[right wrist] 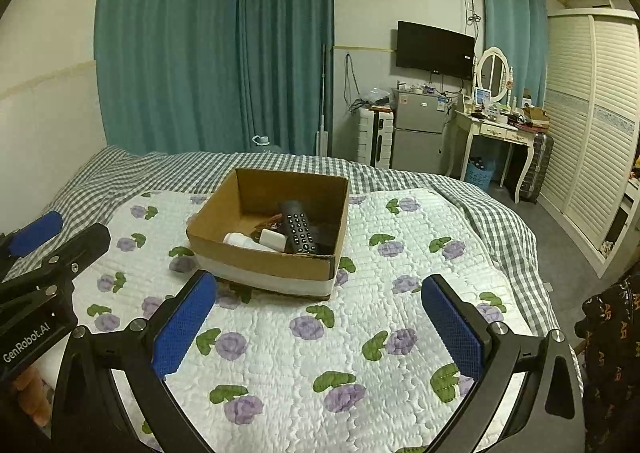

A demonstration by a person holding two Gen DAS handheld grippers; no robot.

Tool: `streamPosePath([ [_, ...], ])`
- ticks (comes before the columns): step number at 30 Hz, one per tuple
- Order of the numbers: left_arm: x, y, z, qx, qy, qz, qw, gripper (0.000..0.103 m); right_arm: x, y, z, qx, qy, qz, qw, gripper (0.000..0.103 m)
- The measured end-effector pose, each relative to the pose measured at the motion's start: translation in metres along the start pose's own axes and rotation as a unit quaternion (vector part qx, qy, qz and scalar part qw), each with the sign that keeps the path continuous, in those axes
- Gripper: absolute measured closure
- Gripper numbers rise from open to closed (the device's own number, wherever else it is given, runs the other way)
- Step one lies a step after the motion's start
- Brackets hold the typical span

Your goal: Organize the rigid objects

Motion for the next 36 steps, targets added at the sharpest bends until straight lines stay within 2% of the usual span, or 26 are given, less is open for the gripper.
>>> streamPosePath([
  [36,0.0063,0.0004,-0.0066,0.008,0.002,0.009,0.9999,0.028,0.0055,-0.0028,-0.0087,0.016,-0.005,0.005,1.000,0.000],
])
Point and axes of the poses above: each gripper's, at about its wrist camera, not at the fingertips, and y roughly against the way its jaws point, x to its left, z to its top, the point moved 3 cm from there along -y, roughly the way its jaws point, and after that the axes turned 9 degrees about -x, right-handed, at the moved point
